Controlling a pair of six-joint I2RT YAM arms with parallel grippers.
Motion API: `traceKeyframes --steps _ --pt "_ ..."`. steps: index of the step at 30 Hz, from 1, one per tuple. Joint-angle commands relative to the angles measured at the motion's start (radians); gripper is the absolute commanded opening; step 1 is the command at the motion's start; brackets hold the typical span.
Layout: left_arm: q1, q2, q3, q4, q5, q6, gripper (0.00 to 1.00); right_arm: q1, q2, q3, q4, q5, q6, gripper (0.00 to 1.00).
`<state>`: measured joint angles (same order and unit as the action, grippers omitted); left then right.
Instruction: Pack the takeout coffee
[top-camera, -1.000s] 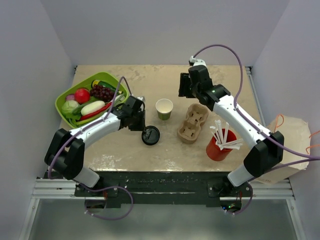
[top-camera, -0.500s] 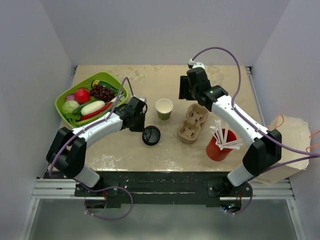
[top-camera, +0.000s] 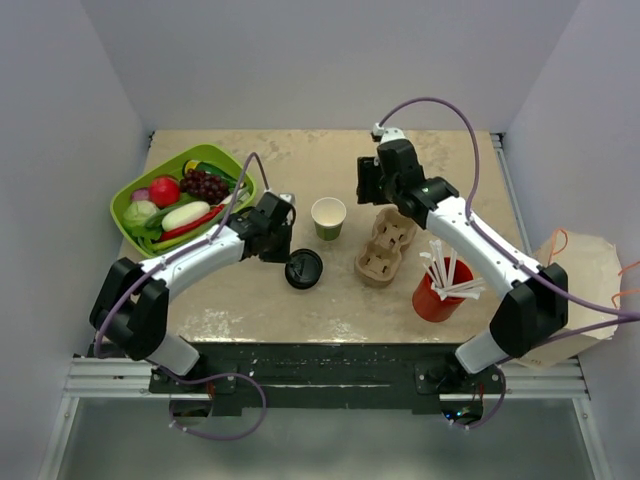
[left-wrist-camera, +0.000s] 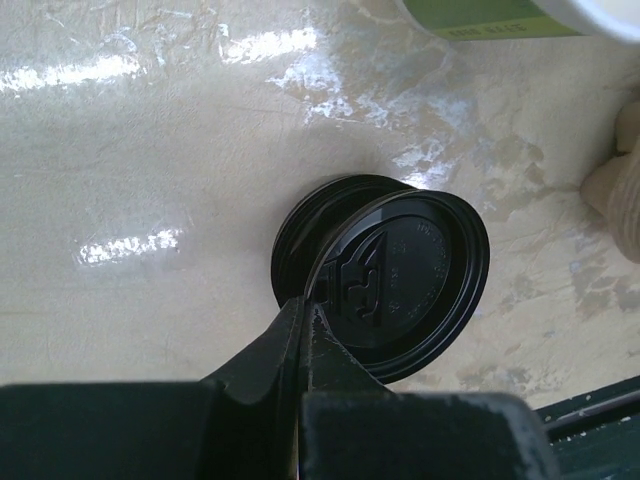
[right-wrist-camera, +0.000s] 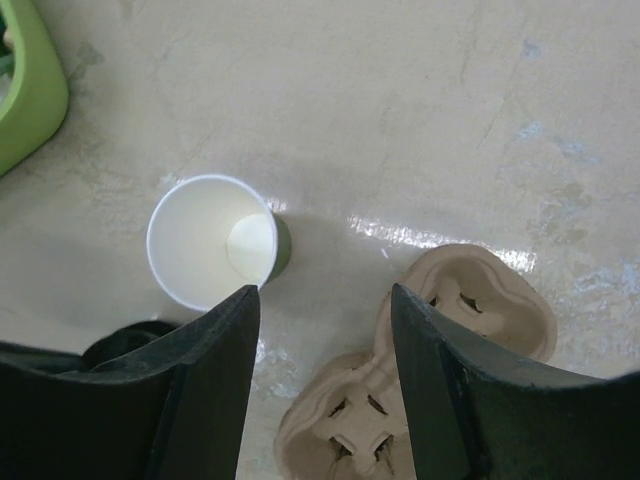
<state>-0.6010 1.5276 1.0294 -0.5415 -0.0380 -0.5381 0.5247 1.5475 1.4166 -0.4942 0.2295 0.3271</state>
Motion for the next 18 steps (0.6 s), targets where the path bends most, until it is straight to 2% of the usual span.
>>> traceKeyframes --steps 1,2,6,11,12,13,14,15,16,18 --pt "-0.005 -0.090 0.047 0.005 0.024 0.006 0.00 0.001 -0.141 -0.109 0.169 -0.226 -0.256 0.58" --pt "-0.006 -0.099 0.054 0.000 0.033 0.003 0.00 0.003 -0.174 -0.143 0.251 -0.360 -0.296 0.59" --pt "-0.003 -0.153 0.112 -0.060 0.029 -0.013 0.00 0.018 -0.359 -0.296 0.371 -0.605 -0.498 0.60" --pt "0.004 -0.129 0.240 -0.262 0.058 0.010 0.00 0.099 -0.541 -0.473 0.534 -0.738 -0.877 0.65" --pt "0.019 -0.123 0.280 -0.288 0.070 0.018 0.00 0.128 -0.553 -0.499 0.533 -0.804 -0.945 0.67" --pt "0.035 -0.115 0.293 -0.319 0.116 0.024 0.00 0.142 -0.560 -0.504 0.498 -0.834 -1.099 0.67" --pt "0.053 -0.107 0.302 -0.327 0.144 0.032 0.00 0.156 -0.555 -0.498 0.446 -0.861 -1.179 0.69" --pt "0.105 -0.106 0.305 -0.331 0.182 0.046 0.00 0.188 -0.546 -0.464 0.390 -0.875 -1.253 0.70" --pt "0.140 -0.104 0.304 -0.337 0.304 0.052 0.00 0.202 -0.518 -0.440 0.290 -0.878 -1.368 0.70" --pt "0.199 -0.106 0.288 -0.333 0.400 0.064 0.00 0.231 -0.494 -0.394 0.240 -0.877 -1.437 0.68"
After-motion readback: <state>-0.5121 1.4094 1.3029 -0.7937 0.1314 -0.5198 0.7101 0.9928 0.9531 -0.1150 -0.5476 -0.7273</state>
